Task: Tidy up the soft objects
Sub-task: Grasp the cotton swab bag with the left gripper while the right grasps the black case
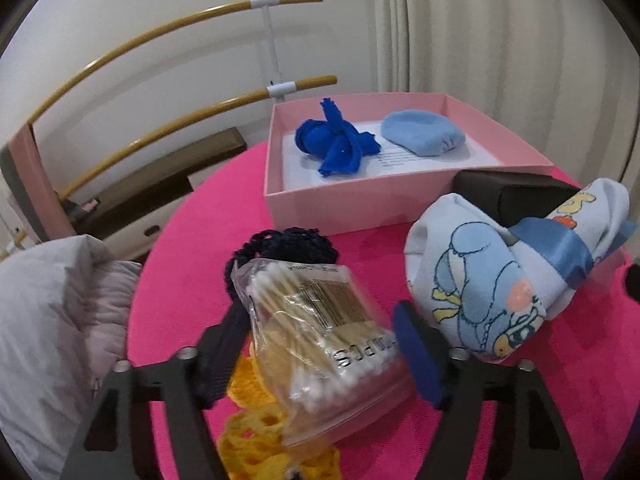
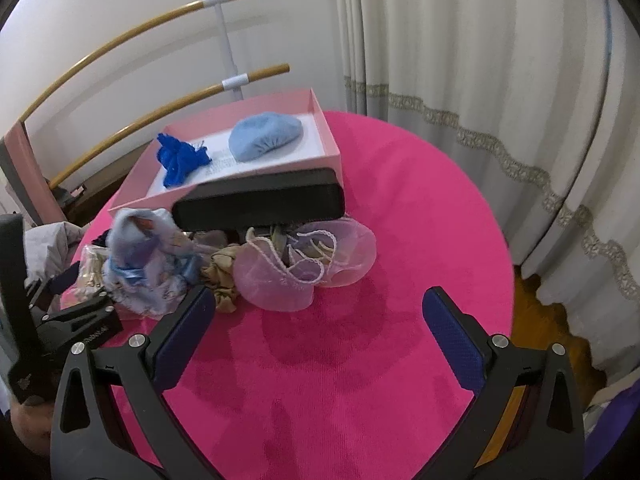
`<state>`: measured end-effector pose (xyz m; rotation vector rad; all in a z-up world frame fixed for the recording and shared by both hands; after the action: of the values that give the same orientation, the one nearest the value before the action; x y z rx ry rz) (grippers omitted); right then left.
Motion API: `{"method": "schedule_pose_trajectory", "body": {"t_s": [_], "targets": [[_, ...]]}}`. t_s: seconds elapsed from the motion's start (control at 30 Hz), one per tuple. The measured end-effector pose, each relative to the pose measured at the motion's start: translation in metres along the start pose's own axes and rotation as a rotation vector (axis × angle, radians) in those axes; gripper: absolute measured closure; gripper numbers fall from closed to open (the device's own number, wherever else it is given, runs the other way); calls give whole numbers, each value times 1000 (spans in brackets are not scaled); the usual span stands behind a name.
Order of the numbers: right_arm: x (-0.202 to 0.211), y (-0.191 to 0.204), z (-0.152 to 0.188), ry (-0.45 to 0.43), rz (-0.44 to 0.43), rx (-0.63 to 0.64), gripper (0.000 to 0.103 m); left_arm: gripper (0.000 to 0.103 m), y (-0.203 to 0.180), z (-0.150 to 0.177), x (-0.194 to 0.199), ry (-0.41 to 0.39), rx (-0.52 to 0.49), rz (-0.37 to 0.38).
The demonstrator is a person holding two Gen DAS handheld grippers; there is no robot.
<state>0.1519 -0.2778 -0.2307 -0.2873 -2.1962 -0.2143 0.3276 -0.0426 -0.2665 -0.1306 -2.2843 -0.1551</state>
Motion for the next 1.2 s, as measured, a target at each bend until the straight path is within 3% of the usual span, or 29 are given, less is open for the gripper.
{"method": "schedule_pose_trajectory", "body": {"t_s": [0.27, 0.57, 0.7, 0.9, 0.97, 1.03, 1.2], "targets": [[-6, -3, -14, -15, -14, -11, 0, 61, 11, -9, -11, -4, 33, 52], [-11, -2, -34, -31, -28, -9, 0, 74, 16, -11, -5, -29, 62, 92], [-19, 9, -48, -24, -57, 15, 0, 74, 10, -7, 8, -32, 45, 84], [-52, 33, -65, 56, -125, 62, 0, 64, 6, 0, 4, -7, 26, 50], [-62, 39, -67, 85, -151, 63, 0, 66, 5, 0, 3, -7, 25, 56], [-73, 44, -66, 116, -123, 89, 0, 68, 5, -1, 2, -7, 28, 62], [-81, 45, -61, 122, -116, 118, 0, 72, 7, 0, 6, -11, 38, 74]]}}
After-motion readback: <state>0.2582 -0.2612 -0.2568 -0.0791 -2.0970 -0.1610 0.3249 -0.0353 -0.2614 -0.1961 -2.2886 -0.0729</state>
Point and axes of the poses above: each gripper's, at about its wrist camera, not at the fingertips, and x roughly against the way its jaws point, y to its left, z to its underside, the point moved 6 cm from there along -x, roughly the way its jaws point, and after that the axes turned 2 degrees about y, right-handed, at the moved point
